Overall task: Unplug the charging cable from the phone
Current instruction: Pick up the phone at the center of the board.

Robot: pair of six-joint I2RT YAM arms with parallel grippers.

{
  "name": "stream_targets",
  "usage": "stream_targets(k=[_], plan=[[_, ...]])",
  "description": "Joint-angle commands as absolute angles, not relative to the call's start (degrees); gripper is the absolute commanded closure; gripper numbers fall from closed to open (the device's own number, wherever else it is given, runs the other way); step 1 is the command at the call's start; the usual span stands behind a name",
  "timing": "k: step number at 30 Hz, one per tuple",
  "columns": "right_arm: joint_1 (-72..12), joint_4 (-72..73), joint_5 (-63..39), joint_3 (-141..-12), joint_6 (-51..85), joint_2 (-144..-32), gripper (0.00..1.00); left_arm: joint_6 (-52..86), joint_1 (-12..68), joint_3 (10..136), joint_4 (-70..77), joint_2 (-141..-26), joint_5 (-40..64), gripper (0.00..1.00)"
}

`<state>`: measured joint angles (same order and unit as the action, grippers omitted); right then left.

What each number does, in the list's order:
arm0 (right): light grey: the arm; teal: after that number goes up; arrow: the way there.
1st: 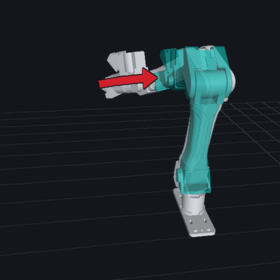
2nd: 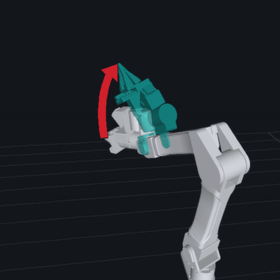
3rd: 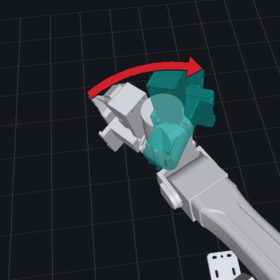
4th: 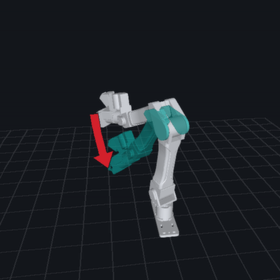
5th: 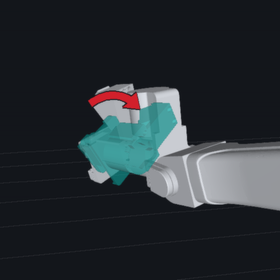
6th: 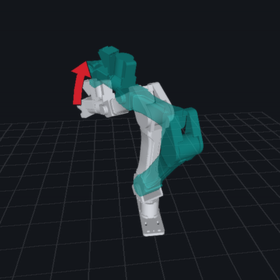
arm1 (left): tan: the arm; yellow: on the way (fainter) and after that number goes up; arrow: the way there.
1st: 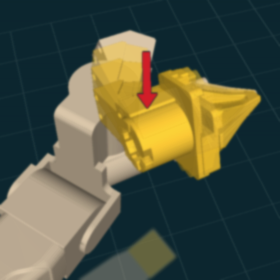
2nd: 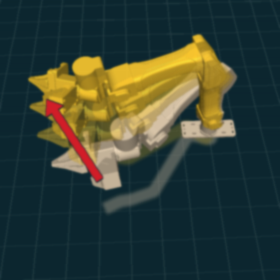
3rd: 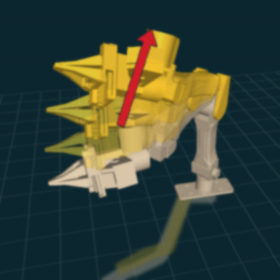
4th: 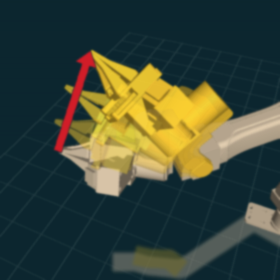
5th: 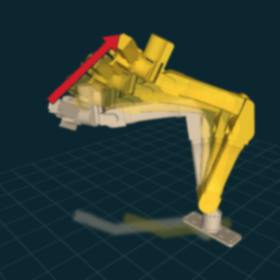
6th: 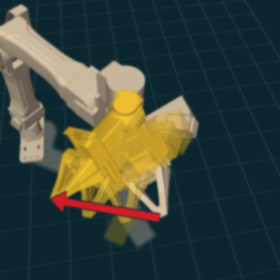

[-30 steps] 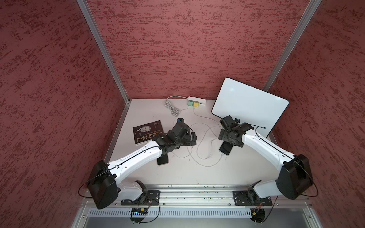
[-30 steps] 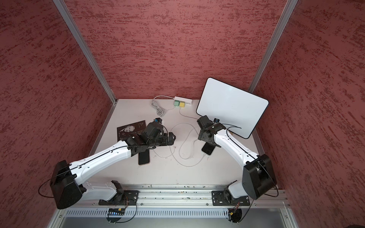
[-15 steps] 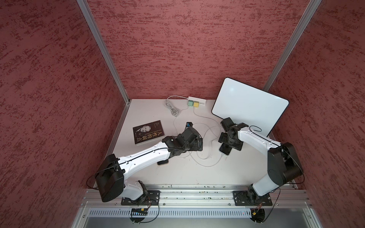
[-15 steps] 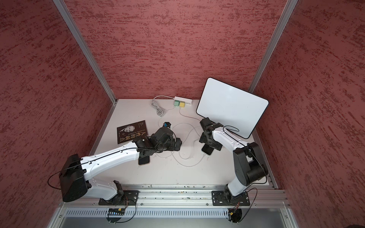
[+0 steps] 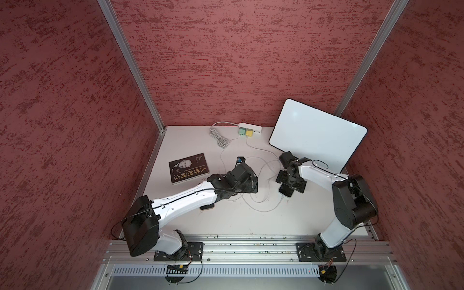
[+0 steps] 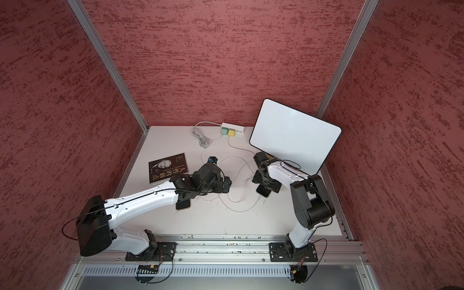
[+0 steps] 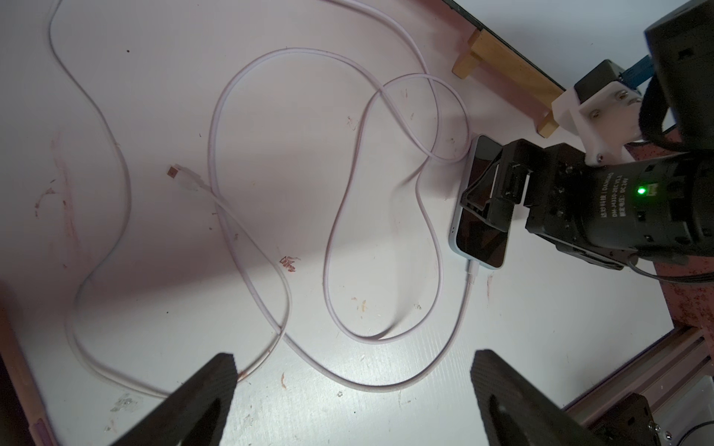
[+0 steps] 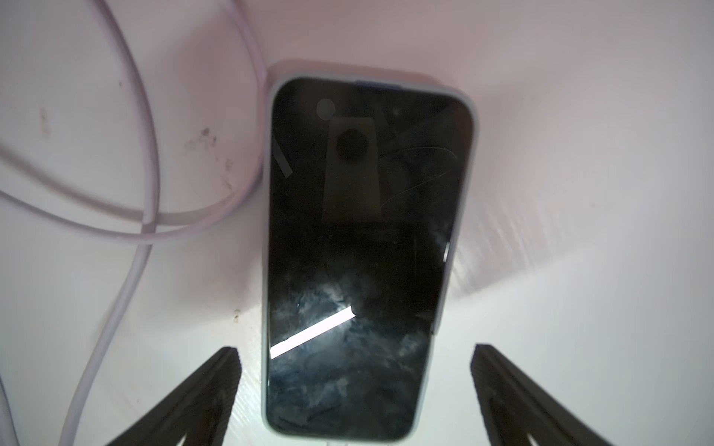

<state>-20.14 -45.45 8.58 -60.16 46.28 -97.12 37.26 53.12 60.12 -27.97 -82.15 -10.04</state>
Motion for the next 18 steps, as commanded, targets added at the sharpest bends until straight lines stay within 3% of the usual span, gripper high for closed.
stream_targets(k=[1,18], plan=[[-19.50,-44.55,8.35,-59.51,46.32,-97.67,0.01,38.01,53.48,59.35,-26.71,-83.18,-10.11,0.00],[-18.48,-41.12,6.79,-57.52,46.79,-99.15,0.02,38.47,53.52,59.40,-27.01,-83.90,-10.11,0.00]])
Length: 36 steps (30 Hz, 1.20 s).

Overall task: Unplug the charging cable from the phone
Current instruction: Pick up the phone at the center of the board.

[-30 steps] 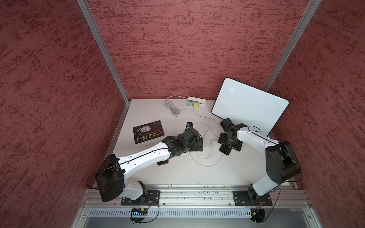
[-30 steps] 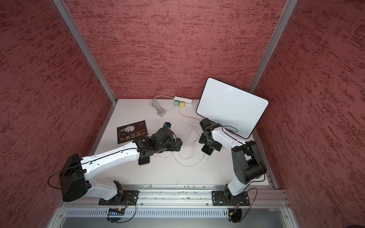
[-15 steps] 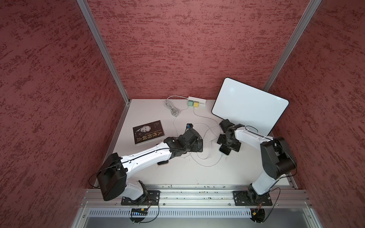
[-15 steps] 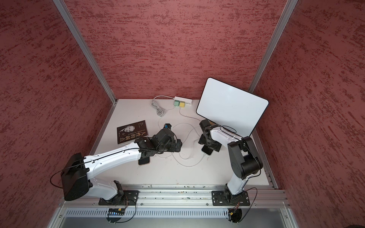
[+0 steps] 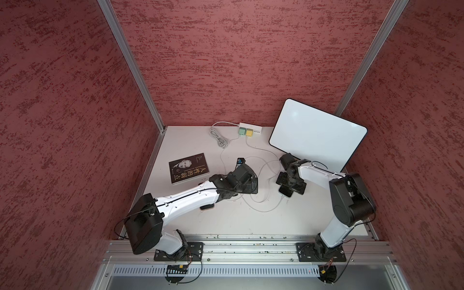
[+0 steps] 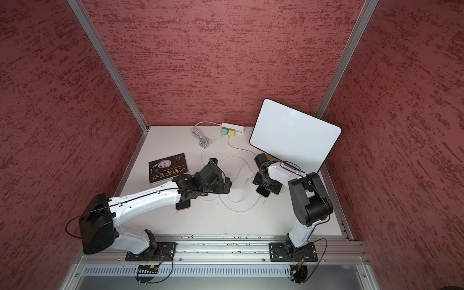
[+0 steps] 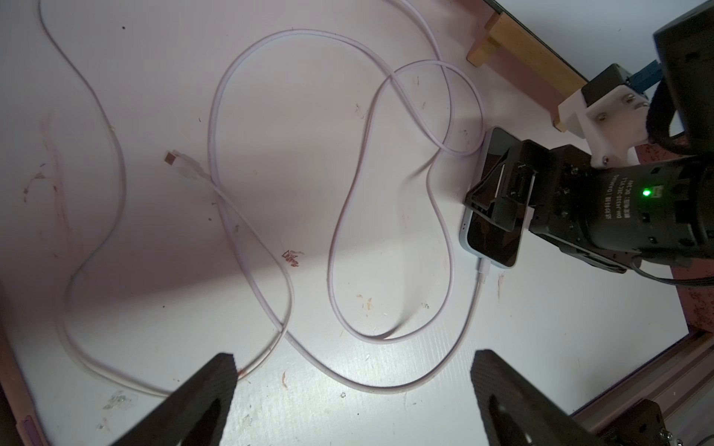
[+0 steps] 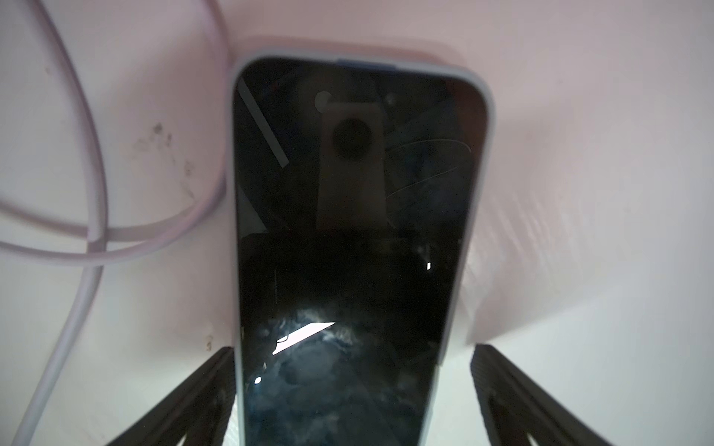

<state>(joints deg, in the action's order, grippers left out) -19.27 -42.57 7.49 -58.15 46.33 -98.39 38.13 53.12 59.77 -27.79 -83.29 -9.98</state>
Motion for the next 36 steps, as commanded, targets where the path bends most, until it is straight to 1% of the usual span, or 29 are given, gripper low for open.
stream_targets(k=[1,7,14,17,25,36], plan=[[-18.39,-40.99,6.70,-57.49,46.85,-99.22,0.02,38.55,53.52,59.41,-27.10,-83.99,-10.06,0.00],[-18.25,-40.39,6.42,-56.79,47.22,-100.13,0.06,38.75,53.48,59.32,-27.15,-84.00,-10.03,0.00],[-18.06,-40.36,6.26,-56.45,47.42,-99.72,0.07,38.63,53.43,59.36,-26.99,-84.20,-9.42,0.01],[-17.94,-40.32,6.10,-56.40,47.29,-99.60,0.09,38.72,53.36,59.41,-27.06,-84.29,-9.32,0.01],[-17.63,-40.60,6.14,-56.53,46.83,-99.67,0.06,39.01,53.29,59.30,-27.16,-84.37,-9.29,0.01],[-16.75,-40.44,5.40,-57.37,45.62,-100.38,0.07,39.14,53.17,59.99,-27.47,-85.01,-9.07,0.02]])
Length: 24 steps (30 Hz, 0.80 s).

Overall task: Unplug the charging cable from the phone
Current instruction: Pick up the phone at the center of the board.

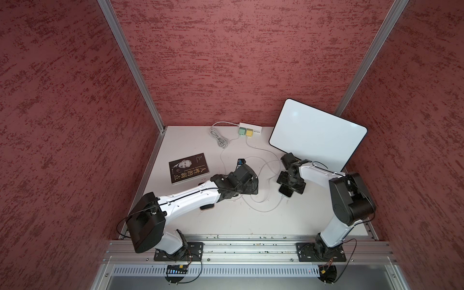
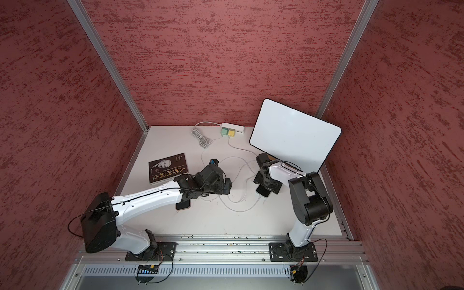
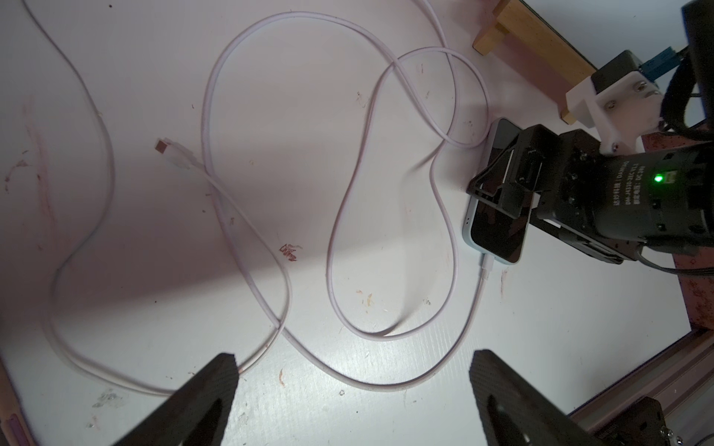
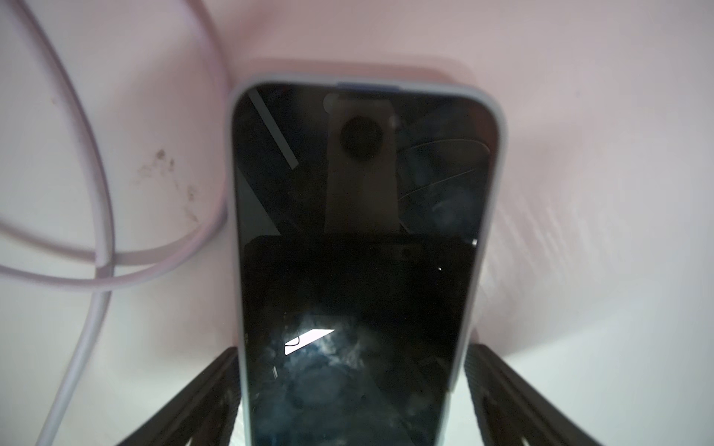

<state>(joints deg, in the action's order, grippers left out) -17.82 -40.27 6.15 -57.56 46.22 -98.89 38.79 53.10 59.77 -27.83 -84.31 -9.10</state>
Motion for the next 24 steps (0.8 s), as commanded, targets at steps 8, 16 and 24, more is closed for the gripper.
stream_targets(k=[8,16,24], plan=[[-16.72,-39.99,4.63,-57.13,45.15,-100.55,0.13,39.37,52.82,60.50,-27.51,-85.81,-8.62,0.02],[-16.79,-39.16,3.48,-56.38,44.40,-99.91,0.36,39.55,52.52,61.26,-27.83,-87.00,-8.15,0.02],[-16.72,-38.98,3.32,-55.65,43.90,-99.04,0.44,39.94,52.35,60.59,-27.76,-86.83,-8.09,0.03]])
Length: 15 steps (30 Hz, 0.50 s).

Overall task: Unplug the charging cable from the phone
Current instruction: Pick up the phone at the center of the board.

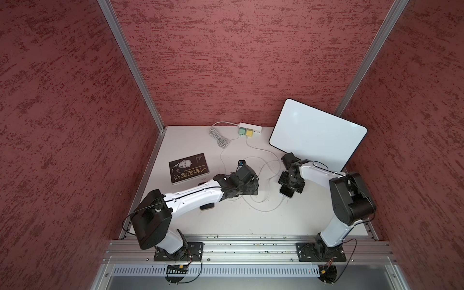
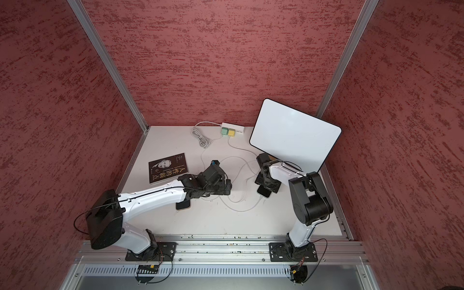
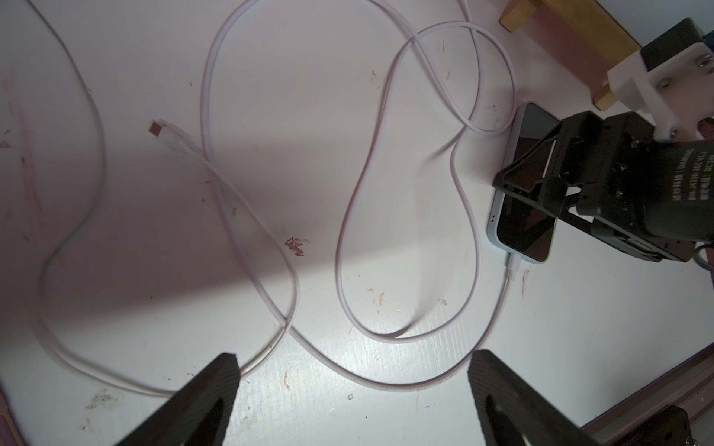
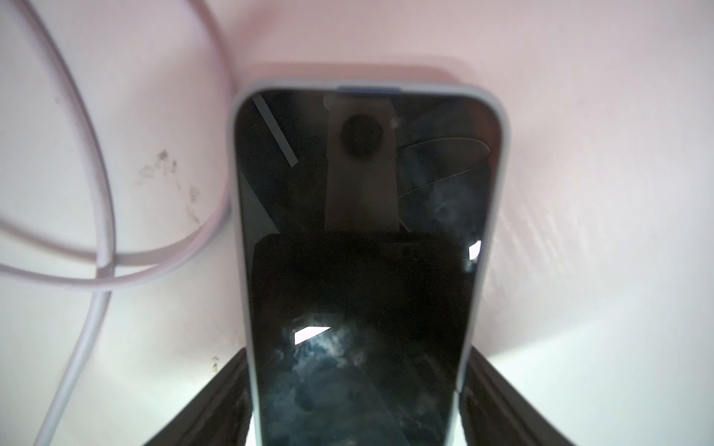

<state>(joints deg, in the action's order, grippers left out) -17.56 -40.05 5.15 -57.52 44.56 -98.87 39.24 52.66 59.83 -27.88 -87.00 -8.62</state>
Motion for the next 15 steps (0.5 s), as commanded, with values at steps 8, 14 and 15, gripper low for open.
stream_targets(k=[8,14,15], plan=[[-16.76,-39.74,4.17,-55.34,43.57,-96.38,0.49,40.09,52.16,60.34,-27.38,-86.91,-7.91,0.02],[-16.83,-40.50,4.47,-55.31,43.68,-94.75,0.54,40.32,52.07,60.12,-27.38,-86.80,-7.91,0.02],[-16.85,-40.59,4.48,-55.36,43.64,-94.38,0.55,40.28,52.09,60.05,-27.39,-86.75,-7.91,0.02]])
